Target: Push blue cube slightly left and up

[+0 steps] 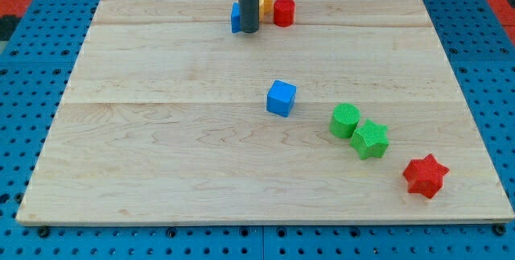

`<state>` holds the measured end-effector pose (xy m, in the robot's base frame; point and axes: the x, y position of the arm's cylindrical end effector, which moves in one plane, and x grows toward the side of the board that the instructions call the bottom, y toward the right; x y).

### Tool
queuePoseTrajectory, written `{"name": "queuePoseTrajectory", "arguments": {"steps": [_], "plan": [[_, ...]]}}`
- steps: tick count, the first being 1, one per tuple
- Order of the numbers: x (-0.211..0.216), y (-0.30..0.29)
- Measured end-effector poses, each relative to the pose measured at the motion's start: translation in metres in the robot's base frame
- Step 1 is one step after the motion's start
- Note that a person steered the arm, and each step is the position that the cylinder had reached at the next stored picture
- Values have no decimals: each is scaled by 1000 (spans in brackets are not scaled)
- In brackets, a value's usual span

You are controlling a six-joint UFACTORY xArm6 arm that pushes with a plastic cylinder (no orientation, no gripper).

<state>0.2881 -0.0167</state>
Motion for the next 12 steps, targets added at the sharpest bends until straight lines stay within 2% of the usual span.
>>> {"name": "queuePoseTrajectory", "arguments": {"steps": [1,4,6,7,8,9,10,11,12], "plan": [[33,0],[37,7],[37,42],[57,59],[121,77],[167,57],[171,33],[194,29],[139,-45]]}}
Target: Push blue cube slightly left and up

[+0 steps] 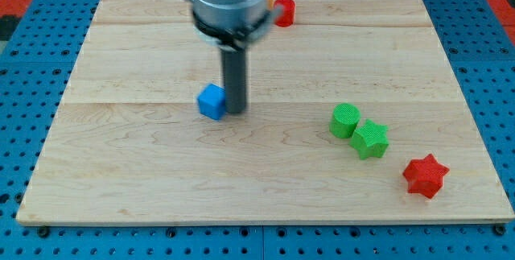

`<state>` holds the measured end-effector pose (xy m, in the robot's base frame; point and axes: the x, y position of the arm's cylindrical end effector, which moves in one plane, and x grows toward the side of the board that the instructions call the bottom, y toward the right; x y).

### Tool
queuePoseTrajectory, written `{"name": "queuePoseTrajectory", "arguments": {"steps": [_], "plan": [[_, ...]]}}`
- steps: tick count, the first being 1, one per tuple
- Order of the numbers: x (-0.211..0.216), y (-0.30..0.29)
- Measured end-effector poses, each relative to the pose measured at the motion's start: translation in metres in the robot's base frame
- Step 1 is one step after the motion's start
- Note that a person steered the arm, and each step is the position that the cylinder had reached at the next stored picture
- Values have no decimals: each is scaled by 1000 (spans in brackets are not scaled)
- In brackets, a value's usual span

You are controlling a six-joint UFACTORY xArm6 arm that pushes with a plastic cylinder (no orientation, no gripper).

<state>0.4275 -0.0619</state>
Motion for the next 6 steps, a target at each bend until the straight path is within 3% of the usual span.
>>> {"name": "queuePoseTrajectory", "arguments": {"steps": [1,2,3,4,6], "plan": [[-61,-69],[-27,-29],[50,-5],[23,-66],[-97,-120]]}}
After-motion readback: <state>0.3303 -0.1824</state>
